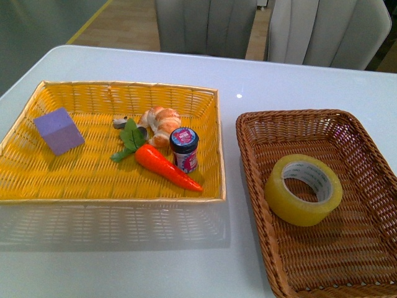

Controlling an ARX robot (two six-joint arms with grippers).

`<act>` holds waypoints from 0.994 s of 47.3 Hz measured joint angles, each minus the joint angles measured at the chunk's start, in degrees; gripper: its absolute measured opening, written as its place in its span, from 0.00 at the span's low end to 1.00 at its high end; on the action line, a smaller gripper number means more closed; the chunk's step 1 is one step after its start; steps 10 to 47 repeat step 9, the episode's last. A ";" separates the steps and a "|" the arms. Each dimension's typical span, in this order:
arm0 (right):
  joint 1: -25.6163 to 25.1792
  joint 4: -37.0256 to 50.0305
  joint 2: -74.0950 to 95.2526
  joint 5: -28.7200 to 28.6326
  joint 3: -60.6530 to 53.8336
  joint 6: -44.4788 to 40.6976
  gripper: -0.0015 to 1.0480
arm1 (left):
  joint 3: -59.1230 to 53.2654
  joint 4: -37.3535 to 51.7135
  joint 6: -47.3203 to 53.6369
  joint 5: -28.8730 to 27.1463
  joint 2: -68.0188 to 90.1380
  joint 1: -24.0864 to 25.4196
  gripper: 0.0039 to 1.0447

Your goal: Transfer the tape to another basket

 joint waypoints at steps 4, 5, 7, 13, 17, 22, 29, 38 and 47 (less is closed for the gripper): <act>0.00 0.00 0.00 0.00 0.00 0.00 0.91 | 0.00 0.00 0.00 0.00 0.00 0.00 0.92; 0.00 0.00 0.00 0.00 0.00 0.00 0.91 | 0.00 0.00 0.00 0.00 0.00 0.00 0.92; 0.00 0.00 0.00 0.00 0.00 0.00 0.91 | 0.00 0.00 0.00 0.00 0.00 0.00 0.92; 0.00 0.00 0.00 0.00 0.00 0.00 0.91 | 0.00 0.00 0.00 0.00 0.00 0.00 0.92; 0.00 0.00 0.00 0.00 0.00 0.00 0.91 | 0.00 0.00 0.00 0.00 0.00 0.00 0.92; 0.00 0.00 0.00 0.00 0.00 0.00 0.91 | 0.00 0.00 0.00 0.00 0.00 0.00 0.92; 0.00 0.00 0.00 0.00 0.00 0.00 0.91 | 0.00 0.00 0.00 0.00 0.00 0.00 0.92; 0.00 0.00 0.00 0.00 0.00 0.00 0.91 | 0.00 0.00 0.00 0.00 0.00 0.00 0.92; 0.00 0.00 0.00 0.00 0.00 0.00 0.91 | 0.00 0.00 0.00 0.00 0.00 0.00 0.92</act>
